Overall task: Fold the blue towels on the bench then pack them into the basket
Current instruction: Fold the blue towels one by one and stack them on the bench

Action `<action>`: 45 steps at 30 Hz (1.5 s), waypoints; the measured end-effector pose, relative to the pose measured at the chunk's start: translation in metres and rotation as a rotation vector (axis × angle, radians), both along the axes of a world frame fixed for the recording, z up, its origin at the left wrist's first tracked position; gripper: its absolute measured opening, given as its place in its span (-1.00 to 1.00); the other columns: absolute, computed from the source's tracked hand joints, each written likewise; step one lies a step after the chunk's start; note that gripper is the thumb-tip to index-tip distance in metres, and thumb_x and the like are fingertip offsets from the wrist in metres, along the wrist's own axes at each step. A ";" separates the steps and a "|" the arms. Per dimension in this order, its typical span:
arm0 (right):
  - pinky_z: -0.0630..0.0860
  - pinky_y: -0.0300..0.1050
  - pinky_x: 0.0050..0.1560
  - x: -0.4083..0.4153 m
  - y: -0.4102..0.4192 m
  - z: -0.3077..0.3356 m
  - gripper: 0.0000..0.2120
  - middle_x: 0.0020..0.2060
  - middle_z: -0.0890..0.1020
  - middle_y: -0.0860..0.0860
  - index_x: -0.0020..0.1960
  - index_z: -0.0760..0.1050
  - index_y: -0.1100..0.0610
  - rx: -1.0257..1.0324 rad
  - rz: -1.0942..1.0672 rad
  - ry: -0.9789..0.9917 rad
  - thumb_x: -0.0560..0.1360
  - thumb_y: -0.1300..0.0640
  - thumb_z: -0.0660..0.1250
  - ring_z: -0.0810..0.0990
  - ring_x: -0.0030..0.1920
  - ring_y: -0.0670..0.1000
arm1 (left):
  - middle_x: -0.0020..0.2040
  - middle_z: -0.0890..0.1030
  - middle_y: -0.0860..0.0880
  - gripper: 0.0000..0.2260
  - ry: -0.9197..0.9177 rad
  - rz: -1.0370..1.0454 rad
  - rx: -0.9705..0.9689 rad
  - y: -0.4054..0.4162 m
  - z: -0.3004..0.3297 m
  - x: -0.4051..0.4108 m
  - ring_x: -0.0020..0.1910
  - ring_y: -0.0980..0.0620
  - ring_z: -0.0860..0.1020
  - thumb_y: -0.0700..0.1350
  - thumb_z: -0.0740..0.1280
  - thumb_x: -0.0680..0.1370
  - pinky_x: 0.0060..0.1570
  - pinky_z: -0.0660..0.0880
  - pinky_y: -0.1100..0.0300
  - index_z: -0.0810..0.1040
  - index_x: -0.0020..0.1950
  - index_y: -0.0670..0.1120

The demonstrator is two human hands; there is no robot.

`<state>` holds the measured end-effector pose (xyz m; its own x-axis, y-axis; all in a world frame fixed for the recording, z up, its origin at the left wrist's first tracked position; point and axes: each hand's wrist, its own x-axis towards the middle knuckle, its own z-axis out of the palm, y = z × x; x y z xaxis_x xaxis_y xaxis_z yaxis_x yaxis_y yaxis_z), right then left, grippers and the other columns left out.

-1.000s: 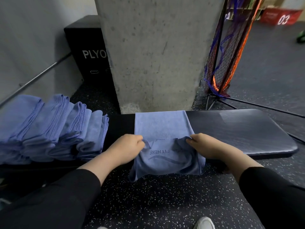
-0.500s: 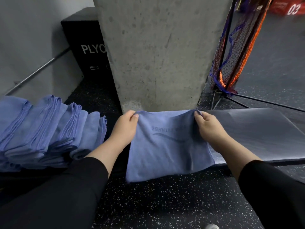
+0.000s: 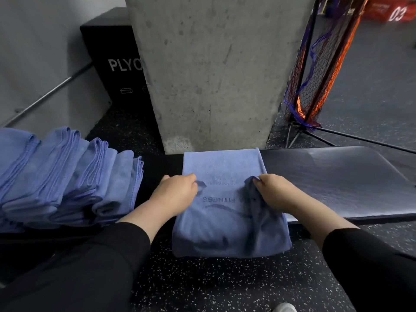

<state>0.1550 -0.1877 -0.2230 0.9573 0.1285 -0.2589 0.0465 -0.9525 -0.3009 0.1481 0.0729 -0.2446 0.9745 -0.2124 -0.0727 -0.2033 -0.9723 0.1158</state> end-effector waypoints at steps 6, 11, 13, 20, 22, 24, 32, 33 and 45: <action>0.31 -0.02 -0.20 -0.025 -0.016 0.019 -0.57 -0.31 0.47 0.01 -0.25 0.33 0.14 0.000 0.096 0.145 0.70 -0.07 0.07 0.44 -0.24 0.05 | -0.30 0.40 0.04 -0.74 0.110 -0.038 -0.185 0.002 0.020 -0.037 -0.15 -0.12 0.48 -0.09 0.12 0.67 -0.17 0.19 0.03 0.31 -0.22 -0.06; 0.55 0.04 0.13 -0.030 -0.041 0.029 -0.66 -0.07 0.70 0.17 0.02 0.61 0.25 0.770 -0.131 0.230 0.65 -0.02 0.25 0.62 -0.06 0.05 | -0.39 0.37 0.09 -0.76 0.095 0.093 -0.909 0.020 0.035 -0.038 -0.35 0.14 0.31 -0.07 0.20 0.50 -0.26 0.30 0.09 0.33 -0.36 -0.06; 0.58 -0.05 0.01 -0.026 -0.039 0.038 -0.72 -0.06 0.68 0.17 0.06 0.61 0.26 1.046 -0.260 0.195 0.67 0.09 0.22 0.64 -0.08 0.04 | -0.33 0.45 0.07 -0.80 0.074 0.188 -1.165 0.019 0.043 -0.033 -0.30 0.16 0.37 -0.13 0.24 0.52 -0.25 0.32 0.19 0.46 -0.31 -0.11; 0.55 0.01 0.15 0.014 -0.009 0.027 -0.64 -0.04 0.74 0.05 0.03 0.62 0.16 0.965 -0.372 -0.146 0.68 -0.07 0.17 0.66 0.01 0.01 | -0.22 0.58 -0.03 -0.73 -0.128 0.469 -1.080 0.018 0.034 0.013 -0.20 0.00 0.50 -0.05 0.18 0.67 -0.17 0.41 0.07 0.50 -0.11 -0.19; 0.55 0.03 0.07 0.025 0.000 0.016 -0.60 -0.13 0.70 0.04 0.00 0.57 0.21 0.866 -0.366 -0.178 0.67 -0.08 0.15 0.59 -0.09 -0.01 | -0.27 0.51 -0.03 -0.73 -0.154 0.405 -0.907 0.016 0.025 0.020 -0.24 -0.03 0.43 -0.08 0.18 0.68 -0.23 0.32 0.05 0.46 -0.14 -0.19; 0.47 -0.02 -0.11 0.032 0.006 0.005 -0.60 -0.22 0.61 0.06 -0.05 0.53 0.26 0.724 -0.326 -0.177 0.68 -0.05 0.15 0.51 -0.17 0.00 | -0.23 0.53 -0.05 -0.76 -0.107 0.341 -0.759 0.014 0.012 0.026 -0.20 -0.06 0.46 -0.10 0.17 0.70 -0.22 0.31 0.04 0.49 -0.10 -0.17; 0.26 -0.03 -0.19 0.026 0.002 -0.007 -0.65 -0.15 0.57 0.21 -0.17 0.40 0.18 0.187 -0.107 -0.056 0.71 0.06 0.06 0.52 -0.11 0.21 | -0.20 0.46 -0.03 -0.75 0.003 0.167 -0.231 0.012 0.004 0.014 -0.18 -0.17 0.41 -0.06 0.04 0.72 -0.14 0.23 0.02 0.33 -0.11 -0.10; 0.32 -0.05 -0.15 0.024 0.001 -0.004 -0.67 -0.15 0.56 0.18 -0.13 0.42 0.16 0.130 -0.082 -0.019 0.71 0.04 0.05 0.51 -0.12 0.18 | -0.22 0.48 -0.05 -0.74 0.022 0.164 -0.244 0.014 0.005 0.011 -0.20 -0.16 0.43 -0.06 0.06 0.71 -0.21 0.24 0.02 0.33 -0.13 -0.11; 0.28 -0.01 -0.26 0.024 -0.017 -0.014 -0.64 -0.31 0.51 0.05 -0.19 0.37 0.17 0.315 -0.138 -0.110 0.71 0.01 0.07 0.48 -0.19 0.14 | -0.27 0.48 -0.10 -0.74 0.056 0.290 -0.383 0.025 0.002 0.011 -0.30 -0.06 0.42 -0.12 0.06 0.69 -0.36 0.24 0.05 0.27 -0.21 -0.09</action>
<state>0.1786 -0.2050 -0.2366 0.9912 0.0528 -0.1217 -0.0280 -0.8135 -0.5809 0.1595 0.0983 -0.2430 0.9943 0.0461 -0.0964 0.0870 -0.8732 0.4795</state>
